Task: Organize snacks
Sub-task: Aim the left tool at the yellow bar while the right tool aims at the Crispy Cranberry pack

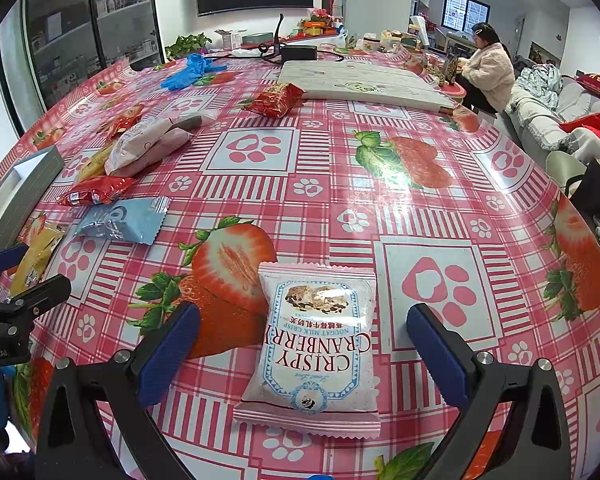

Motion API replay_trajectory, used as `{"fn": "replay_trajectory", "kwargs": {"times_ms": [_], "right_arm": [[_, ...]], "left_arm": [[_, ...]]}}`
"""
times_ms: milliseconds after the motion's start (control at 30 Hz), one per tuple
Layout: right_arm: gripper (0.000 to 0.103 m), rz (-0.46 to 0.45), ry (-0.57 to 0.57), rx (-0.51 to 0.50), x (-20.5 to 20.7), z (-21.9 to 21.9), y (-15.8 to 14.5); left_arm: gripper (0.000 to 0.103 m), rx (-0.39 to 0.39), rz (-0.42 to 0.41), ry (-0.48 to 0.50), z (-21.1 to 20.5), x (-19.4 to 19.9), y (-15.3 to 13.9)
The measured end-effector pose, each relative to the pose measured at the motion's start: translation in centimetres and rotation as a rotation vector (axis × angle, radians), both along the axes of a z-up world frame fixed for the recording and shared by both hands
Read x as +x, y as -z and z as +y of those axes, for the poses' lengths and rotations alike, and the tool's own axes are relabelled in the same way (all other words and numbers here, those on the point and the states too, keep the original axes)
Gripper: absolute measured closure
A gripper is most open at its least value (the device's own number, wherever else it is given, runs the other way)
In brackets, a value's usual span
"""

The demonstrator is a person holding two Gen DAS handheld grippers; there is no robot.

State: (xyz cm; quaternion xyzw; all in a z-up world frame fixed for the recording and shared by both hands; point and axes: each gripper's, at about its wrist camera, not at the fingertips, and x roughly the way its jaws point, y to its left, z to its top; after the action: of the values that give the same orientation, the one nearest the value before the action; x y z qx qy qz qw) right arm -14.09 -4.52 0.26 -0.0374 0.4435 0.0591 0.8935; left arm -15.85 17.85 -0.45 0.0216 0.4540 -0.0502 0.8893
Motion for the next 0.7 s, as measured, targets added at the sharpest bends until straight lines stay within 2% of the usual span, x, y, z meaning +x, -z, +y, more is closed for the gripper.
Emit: {"fn": "replay_trajectory", "kwargs": {"times_ms": [700], "right_arm": [[0.0,0.005,-0.008,-0.002,-0.01,0.13,-0.03]], "left_arm": [[0.0,0.006,-0.002,-0.007,0.21,0.0,-0.19]]}}
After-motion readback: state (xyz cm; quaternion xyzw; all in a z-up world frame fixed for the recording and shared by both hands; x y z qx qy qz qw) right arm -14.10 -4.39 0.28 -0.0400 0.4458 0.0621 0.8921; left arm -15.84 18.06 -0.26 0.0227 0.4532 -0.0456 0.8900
